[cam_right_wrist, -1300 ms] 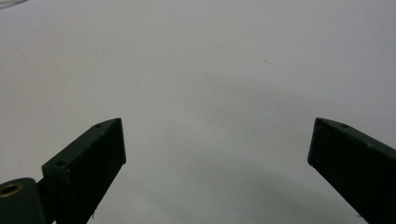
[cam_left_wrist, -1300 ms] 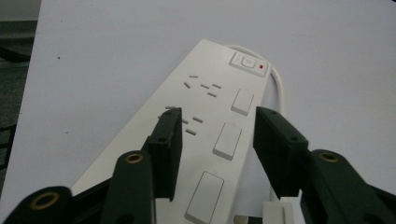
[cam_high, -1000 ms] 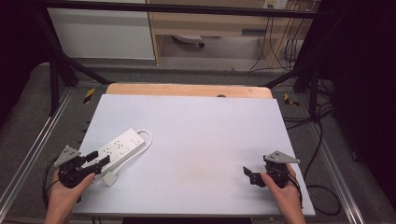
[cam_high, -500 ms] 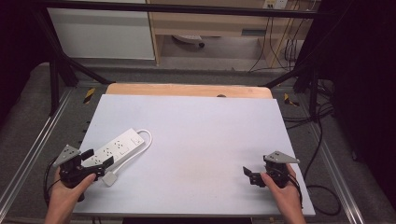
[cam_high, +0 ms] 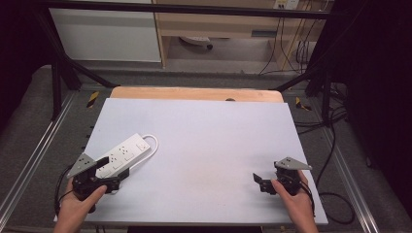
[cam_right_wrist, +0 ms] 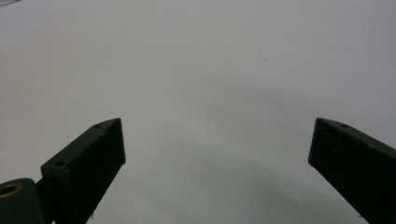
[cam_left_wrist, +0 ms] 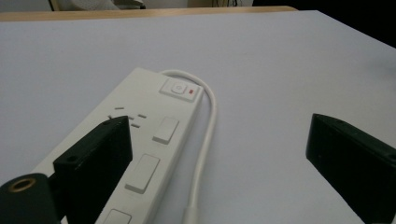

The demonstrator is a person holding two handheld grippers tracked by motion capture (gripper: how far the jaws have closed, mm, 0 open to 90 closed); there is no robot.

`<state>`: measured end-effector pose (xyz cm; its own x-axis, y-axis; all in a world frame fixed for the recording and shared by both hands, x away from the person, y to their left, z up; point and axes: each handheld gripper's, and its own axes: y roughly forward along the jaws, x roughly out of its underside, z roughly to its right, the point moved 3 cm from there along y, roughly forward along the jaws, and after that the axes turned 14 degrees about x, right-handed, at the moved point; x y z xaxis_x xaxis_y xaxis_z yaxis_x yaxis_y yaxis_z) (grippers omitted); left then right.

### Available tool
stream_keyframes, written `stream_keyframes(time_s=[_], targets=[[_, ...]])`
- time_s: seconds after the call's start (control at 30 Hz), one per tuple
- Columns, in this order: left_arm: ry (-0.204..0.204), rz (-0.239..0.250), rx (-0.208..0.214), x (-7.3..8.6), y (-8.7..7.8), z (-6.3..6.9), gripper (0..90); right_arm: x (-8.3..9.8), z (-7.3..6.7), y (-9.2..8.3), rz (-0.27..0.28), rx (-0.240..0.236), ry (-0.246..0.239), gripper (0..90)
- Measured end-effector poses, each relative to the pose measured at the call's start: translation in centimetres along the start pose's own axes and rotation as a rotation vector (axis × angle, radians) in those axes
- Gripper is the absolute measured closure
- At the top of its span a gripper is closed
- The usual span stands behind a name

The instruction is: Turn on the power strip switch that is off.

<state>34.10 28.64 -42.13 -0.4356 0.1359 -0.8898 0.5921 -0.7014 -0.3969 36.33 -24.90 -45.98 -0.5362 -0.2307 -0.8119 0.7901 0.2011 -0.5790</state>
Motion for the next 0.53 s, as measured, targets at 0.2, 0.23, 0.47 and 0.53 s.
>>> stream_keyframes(time_s=[0.2,0.23,0.47,0.53], targets=[[0.003,-0.053,0.025,0.5,0.9,0.8,7.0,0.0,0.0,0.1,-0.002,0.002,-0.005,4.0],[0.011,-0.066,0.031,0.6,1.1,0.9,7.0,0.0,0.0,0.1,-0.003,0.003,-0.006,3.9],[0.041,-0.132,0.067,1.1,2.2,1.9,7.0,0.1,0.2,0.7,-0.015,0.019,-0.001,3.6],[0.042,-0.133,0.066,1.1,2.4,2.0,7.0,0.1,0.5,1.2,-0.026,0.031,-0.005,3.3]])
